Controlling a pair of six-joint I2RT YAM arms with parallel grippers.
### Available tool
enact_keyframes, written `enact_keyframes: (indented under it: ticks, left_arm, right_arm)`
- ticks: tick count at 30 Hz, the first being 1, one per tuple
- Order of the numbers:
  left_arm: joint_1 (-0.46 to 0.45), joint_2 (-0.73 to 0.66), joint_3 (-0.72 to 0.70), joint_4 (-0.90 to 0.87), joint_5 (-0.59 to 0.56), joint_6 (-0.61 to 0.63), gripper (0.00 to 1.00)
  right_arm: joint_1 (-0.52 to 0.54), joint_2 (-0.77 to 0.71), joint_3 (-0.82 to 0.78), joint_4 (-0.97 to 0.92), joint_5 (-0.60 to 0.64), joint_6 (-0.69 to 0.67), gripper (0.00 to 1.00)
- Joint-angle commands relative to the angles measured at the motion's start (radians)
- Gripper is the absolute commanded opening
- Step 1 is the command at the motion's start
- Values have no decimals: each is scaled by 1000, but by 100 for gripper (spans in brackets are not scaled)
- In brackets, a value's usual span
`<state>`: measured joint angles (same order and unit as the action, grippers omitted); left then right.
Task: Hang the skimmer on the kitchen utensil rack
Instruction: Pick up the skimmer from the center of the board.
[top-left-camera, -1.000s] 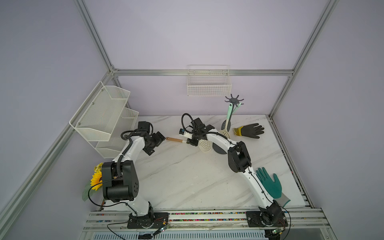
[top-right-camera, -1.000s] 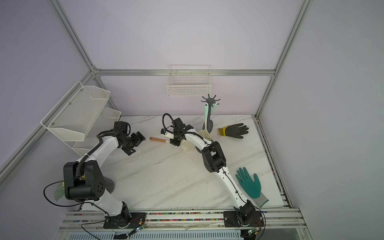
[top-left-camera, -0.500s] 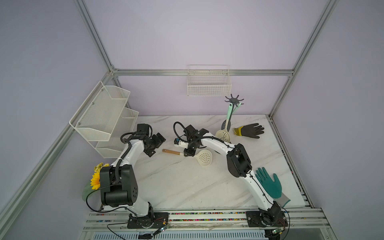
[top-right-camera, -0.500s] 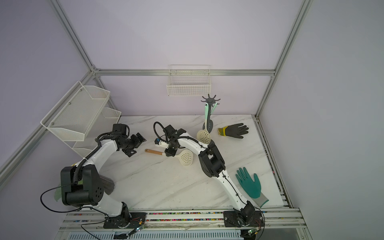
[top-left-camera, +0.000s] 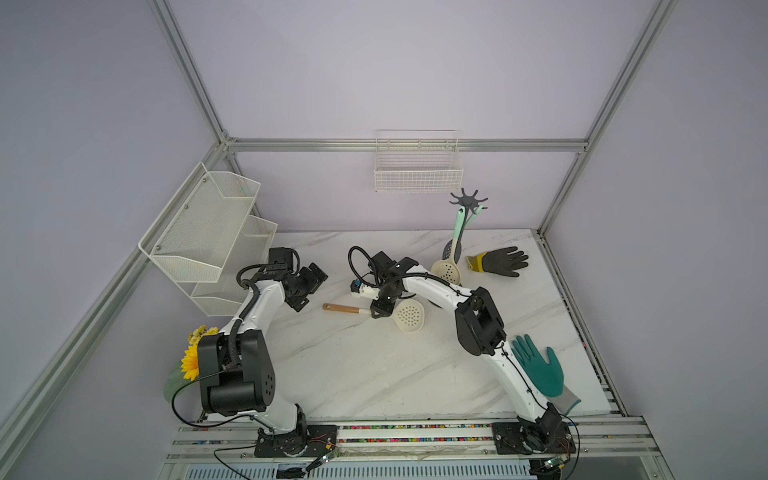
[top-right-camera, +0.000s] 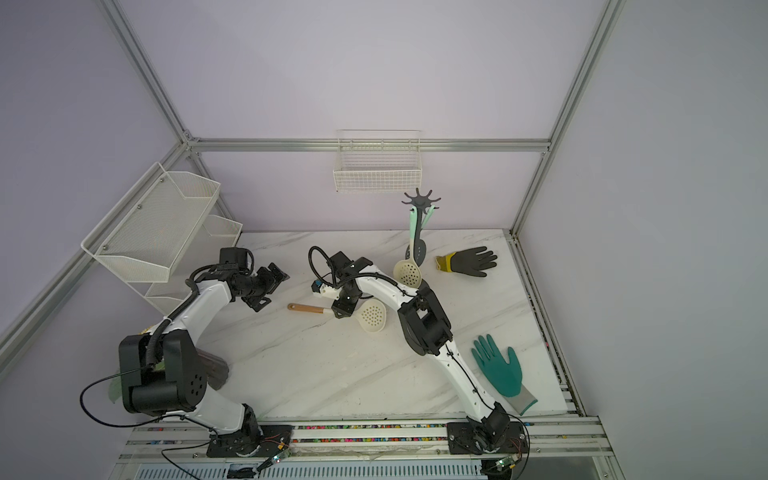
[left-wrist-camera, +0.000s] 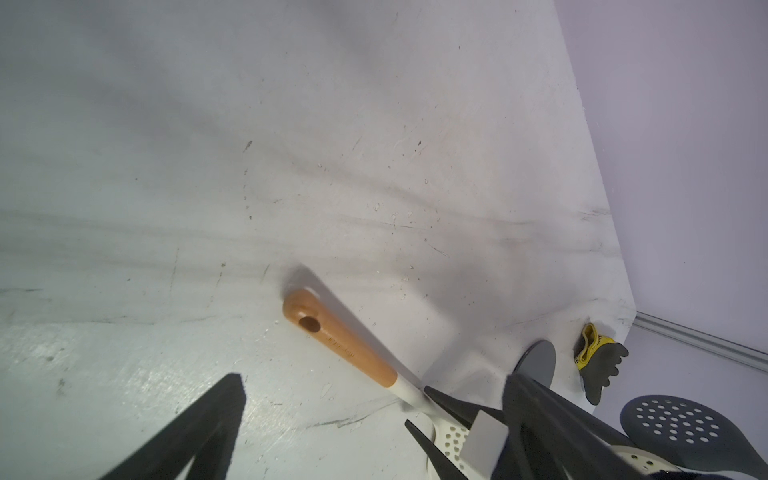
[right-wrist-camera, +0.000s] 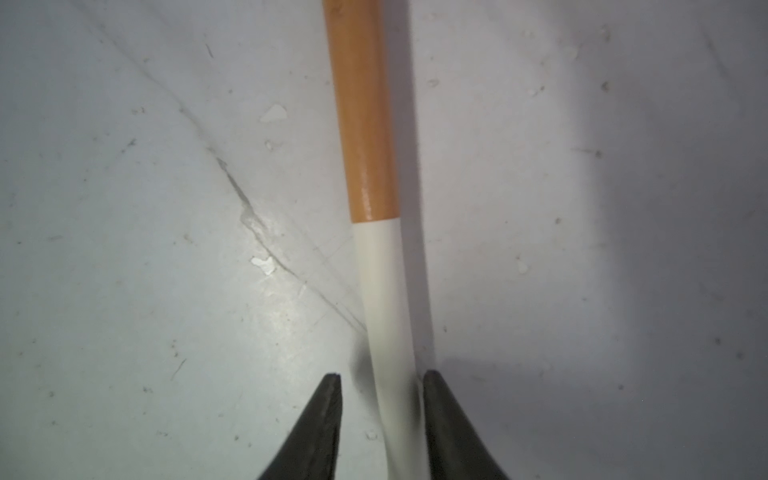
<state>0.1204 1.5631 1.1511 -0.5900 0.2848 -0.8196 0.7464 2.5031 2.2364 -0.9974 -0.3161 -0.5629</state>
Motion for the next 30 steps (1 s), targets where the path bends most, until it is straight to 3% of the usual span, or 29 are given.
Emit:
enact_keyframes:
  ticks: [1,5,8,9,10,15,30]
  left_arm:
    - [11,-8,-2,27,12,2,97]
    - [16,-8,-6,28,11,4,97]
    - [19,-8,-5,28,18,5,97]
    - [20,-8,-6,28,19,5,97]
    - [21,-9,-5,27,21,6,97]
    - [25,-11,-7,27,25,10,97]
    - [51,6,-4,-27,-10,71,98]
  right_arm:
    - [5,36,40,-59,-17,-22,18]
    - [7,45,41,-67,-12,-24,1]
    - [7,41,34,-76,-17,-28,0]
    - [7,38,34,-80,-20,-28,6]
    - [7,33,31,-80,-20,-25,19]
    - [10,5,30,-79,-48,-29,43]
    - [96,53,80,29,96,-59,50]
